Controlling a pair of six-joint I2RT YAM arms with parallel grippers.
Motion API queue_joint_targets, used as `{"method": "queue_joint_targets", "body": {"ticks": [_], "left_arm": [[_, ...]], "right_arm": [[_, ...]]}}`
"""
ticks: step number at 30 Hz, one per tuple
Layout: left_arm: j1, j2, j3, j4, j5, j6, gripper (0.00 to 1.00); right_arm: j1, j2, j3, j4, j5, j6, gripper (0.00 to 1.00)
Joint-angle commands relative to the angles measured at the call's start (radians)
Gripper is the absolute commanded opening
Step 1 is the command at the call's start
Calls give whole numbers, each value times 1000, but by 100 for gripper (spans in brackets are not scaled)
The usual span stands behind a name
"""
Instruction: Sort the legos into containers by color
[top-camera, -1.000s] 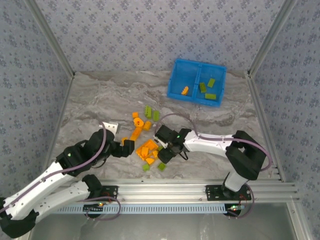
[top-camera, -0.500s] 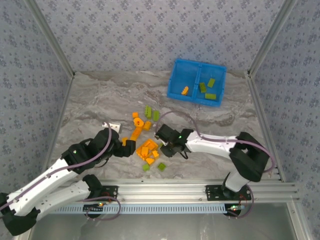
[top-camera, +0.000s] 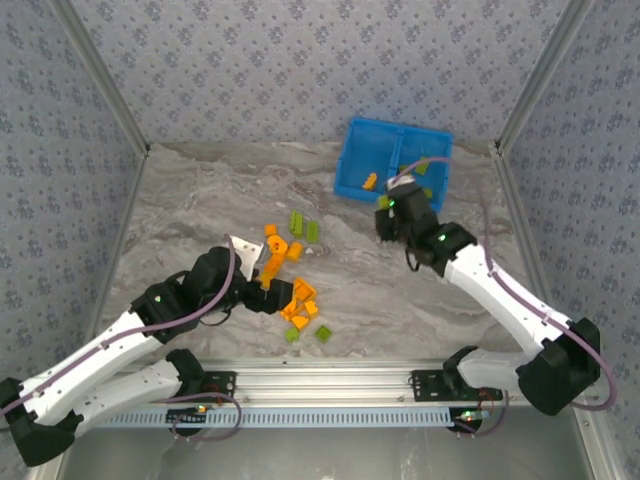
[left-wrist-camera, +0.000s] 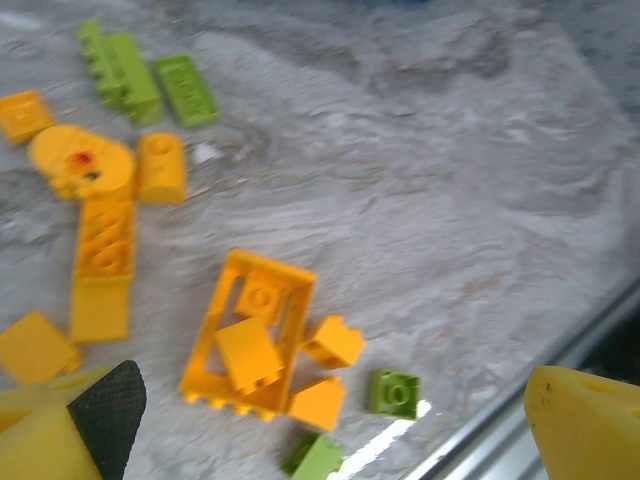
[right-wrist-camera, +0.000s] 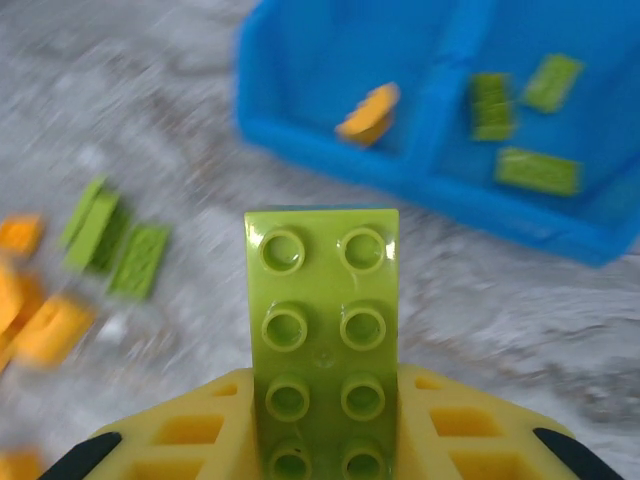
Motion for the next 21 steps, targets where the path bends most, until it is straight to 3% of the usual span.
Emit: {"method": "queue_joint_targets", "body": {"ticks": [1, 6, 12, 17, 21], "left_arm": [[-19, -26, 13, 123, 117, 49, 99], [-55, -31, 11, 143, 116, 61, 99], [-62, -42, -1, 102, 56, 73, 99], [-62, -56, 5, 88, -5, 85, 99], [-62, -58, 28, 48, -71, 83, 99]], "right_arm": [[-127, 127, 87, 29, 9, 57, 32], [-254, 442, 379, -49, 44, 85, 32], [-327, 775, 713, -177, 57, 63, 31], [-365, 940, 895, -245, -1, 61, 35], [-363, 987, 974, -302, -4, 57, 47]]}}
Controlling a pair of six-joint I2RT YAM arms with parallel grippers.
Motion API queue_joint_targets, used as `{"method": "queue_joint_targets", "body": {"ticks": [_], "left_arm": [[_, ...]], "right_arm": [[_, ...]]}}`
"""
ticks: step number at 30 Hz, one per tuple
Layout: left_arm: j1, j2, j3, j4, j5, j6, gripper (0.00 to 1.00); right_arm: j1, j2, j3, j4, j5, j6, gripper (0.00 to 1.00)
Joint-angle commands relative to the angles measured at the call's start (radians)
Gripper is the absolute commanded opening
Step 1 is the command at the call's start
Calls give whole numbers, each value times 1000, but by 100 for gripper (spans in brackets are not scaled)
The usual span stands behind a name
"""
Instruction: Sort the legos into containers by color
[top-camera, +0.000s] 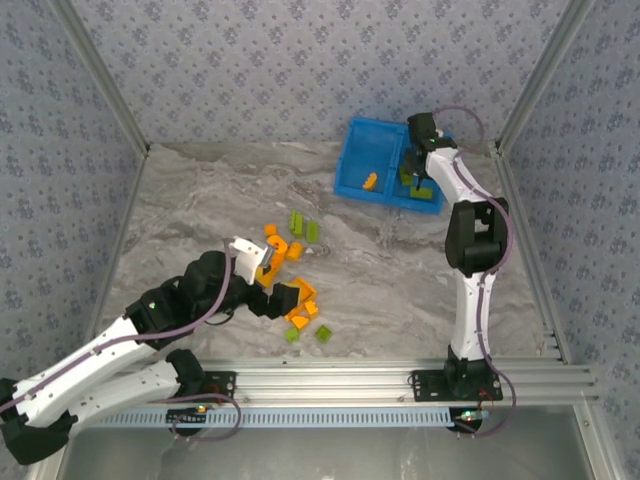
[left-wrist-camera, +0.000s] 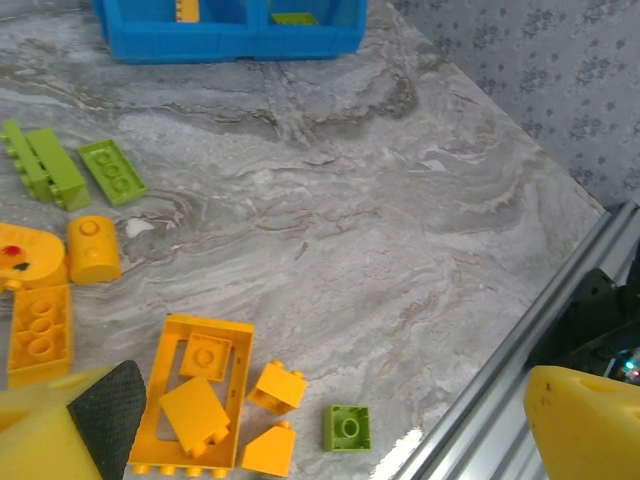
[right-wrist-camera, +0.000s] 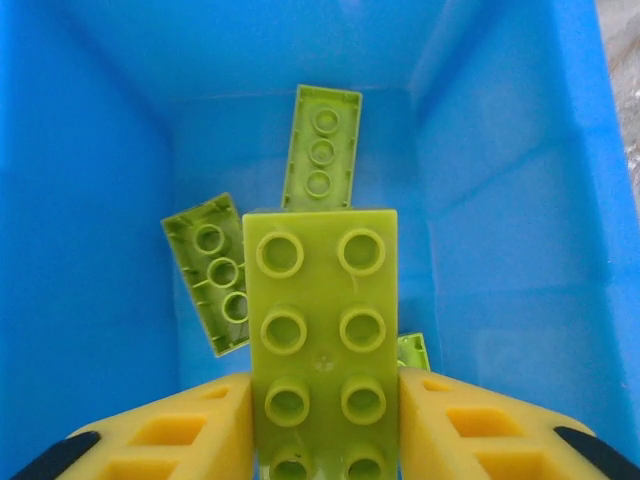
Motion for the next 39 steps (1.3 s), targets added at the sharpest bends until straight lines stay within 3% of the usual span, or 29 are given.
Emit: {"method": "queue_joint_targets", "body": {"ticks": [1, 5, 10, 16, 20, 24, 29, 36, 39], "left_arm": [[-4, -9, 40, -54, -84, 10, 99], [-4, 13, 35, -86, -123, -19, 99], [-4, 112, 37, -111, -129, -58, 99], [-17, 362, 133, -221, -157, -117, 99], [-65, 529, 222, -258, -244, -243, 99], [-123, 670, 273, -263, -246, -462, 86], [-200, 836, 335, -283, -259, -624, 75], [-213, 909, 298, -237, -281, -742, 69], [-213, 918, 285, -203, -276, -736, 60]], "right_arm": [[6, 4, 77, -95, -19, -2, 49], [19, -83, 11, -82, -5, -3, 54], [47, -281, -222, -3, -27, -3, 54], [122, -693, -655, 139, -67, 43, 57], [206, -928, -843, 81, -85, 82, 66], [238, -1065, -917, -86, -126, 148, 75], [246, -1162, -942, -179, -126, 173, 86], [243, -1195, -931, -205, -92, 123, 91], [245, -1202, -937, -214, -94, 116, 91]]}}
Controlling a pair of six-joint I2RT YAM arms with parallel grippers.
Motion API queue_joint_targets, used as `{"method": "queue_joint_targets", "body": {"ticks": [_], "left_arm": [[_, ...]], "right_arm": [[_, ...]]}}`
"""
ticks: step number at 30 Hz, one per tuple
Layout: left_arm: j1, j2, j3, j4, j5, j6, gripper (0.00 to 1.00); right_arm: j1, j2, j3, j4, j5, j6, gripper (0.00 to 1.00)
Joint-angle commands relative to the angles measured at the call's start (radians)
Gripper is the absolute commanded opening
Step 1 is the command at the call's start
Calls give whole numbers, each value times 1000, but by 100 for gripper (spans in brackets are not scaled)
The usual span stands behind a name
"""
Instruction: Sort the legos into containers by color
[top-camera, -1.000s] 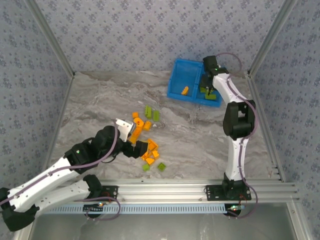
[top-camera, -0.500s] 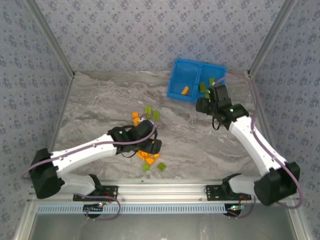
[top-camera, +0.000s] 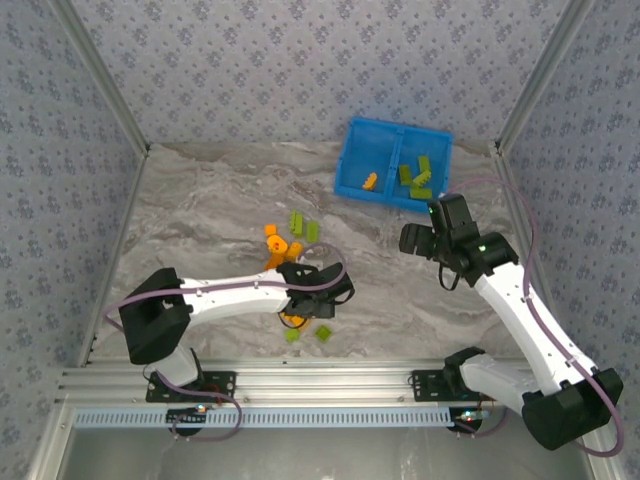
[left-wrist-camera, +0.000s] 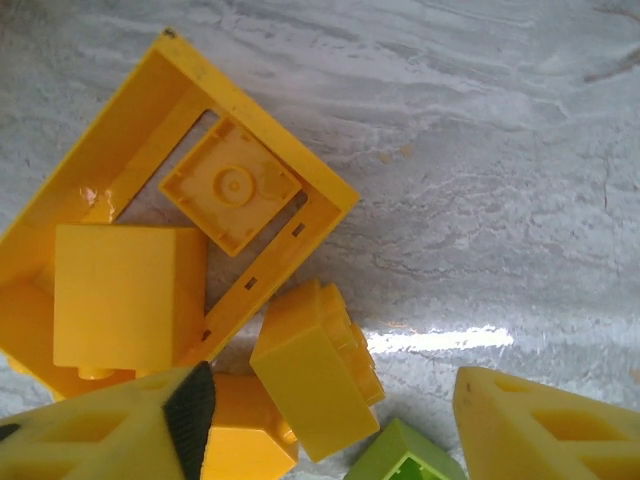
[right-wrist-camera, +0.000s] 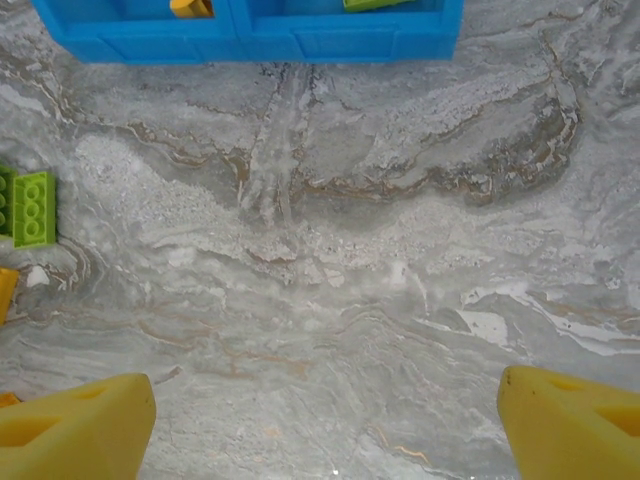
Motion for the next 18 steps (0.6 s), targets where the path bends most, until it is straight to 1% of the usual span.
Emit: {"method": "queue_joint_targets", "body": {"ticks": [1, 2, 6, 10, 11, 15, 18], "left_arm": [[-3, 9, -13, 22, -15, -41, 57], [-3, 17, -9, 22, -10, -38, 53], [-3, 40, 12, -14, 1, -47, 47], [-3, 43, -2, -12, 2, -54, 40], [-3, 46, -3, -15, 1, -52, 38], [-3, 39, -4, 5, 10, -47, 22], [-3, 14, 21, 0, 5, -32, 15]], "right_arm": [[5, -16, 4, -43, 18, -19, 91], [5, -19, 3, -43, 18, -17, 91], [6, -31, 0, -46, 17, -12, 92], [6, -48, -3, -49, 18, -4, 92], [5, -53, -2, -52, 18, -3, 92], [5, -69, 3, -62, 11, 6, 93], [7, -85, 15, -74, 6, 15, 93]]}}
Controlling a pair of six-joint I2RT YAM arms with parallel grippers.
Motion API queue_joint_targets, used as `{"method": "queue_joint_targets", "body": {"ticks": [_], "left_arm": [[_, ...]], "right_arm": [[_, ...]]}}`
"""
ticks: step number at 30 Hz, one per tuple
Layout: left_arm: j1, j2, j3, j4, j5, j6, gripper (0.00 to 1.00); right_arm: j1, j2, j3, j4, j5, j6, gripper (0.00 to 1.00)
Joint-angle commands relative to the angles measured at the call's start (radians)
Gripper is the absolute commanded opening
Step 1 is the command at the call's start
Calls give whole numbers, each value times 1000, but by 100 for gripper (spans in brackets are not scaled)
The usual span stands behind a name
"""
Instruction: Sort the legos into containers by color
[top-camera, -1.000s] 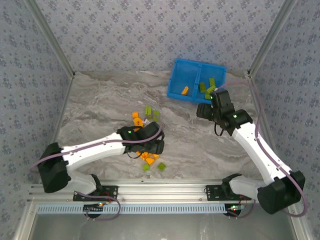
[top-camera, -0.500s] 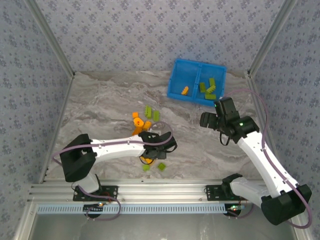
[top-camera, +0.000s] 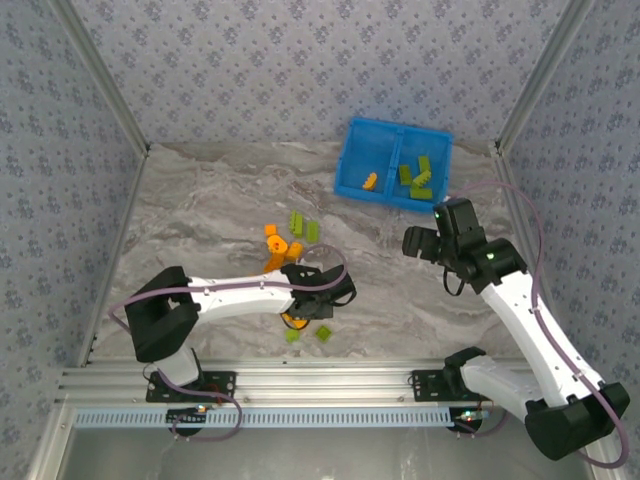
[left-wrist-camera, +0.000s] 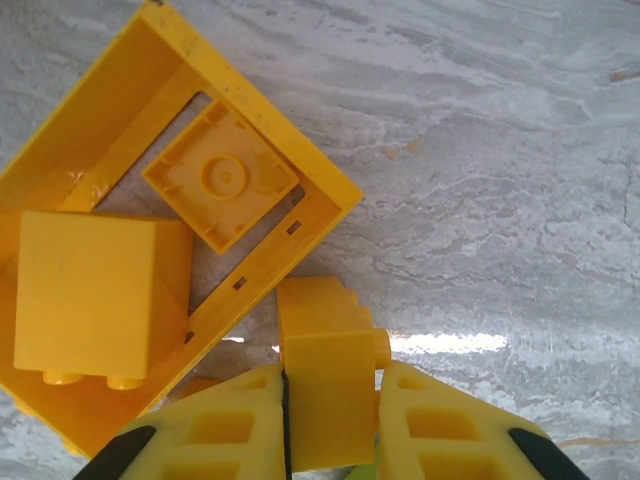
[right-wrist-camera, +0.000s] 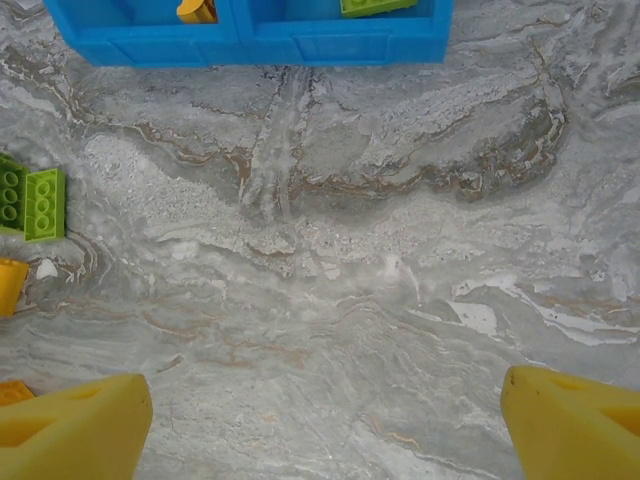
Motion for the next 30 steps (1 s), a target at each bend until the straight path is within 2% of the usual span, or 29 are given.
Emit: {"method": "queue_joint_targets", "body": {"ticks": [1, 3, 7, 11, 14, 17, 20, 24, 27, 30], "left_arm": [[-3, -32, 37, -23, -5, 17, 14], [-1, -57, 98, -33, -34, 61, 12], [35, -34, 305, -38, -132, 233, 11], [138, 58, 474, 38, -201, 419, 9], [226, 142, 550, 173, -183, 552, 5], [294, 251, 645, 292, -129, 640, 4], [341, 399, 799, 335, -72, 687, 5], [360, 639, 1123, 282, -84, 788, 6], [375, 816, 1403, 188, -92, 794, 6], [382, 959, 1591, 170, -143, 823, 9]], "right_arm": [[7, -31, 21, -46, 7, 20, 93], [8, -47, 33, -56, 6, 29, 93], [8, -80, 54, -58, 2, 48, 93], [10, -113, 66, -60, 6, 71, 94], [11, -131, 66, -66, 5, 81, 94], [11, -140, 59, -66, 1, 95, 94], [13, -141, 52, -56, -13, 110, 95], [17, -141, 44, -51, -35, 123, 95], [18, -142, 48, -67, -37, 119, 95], [18, -147, 53, -85, -47, 123, 95]]}}
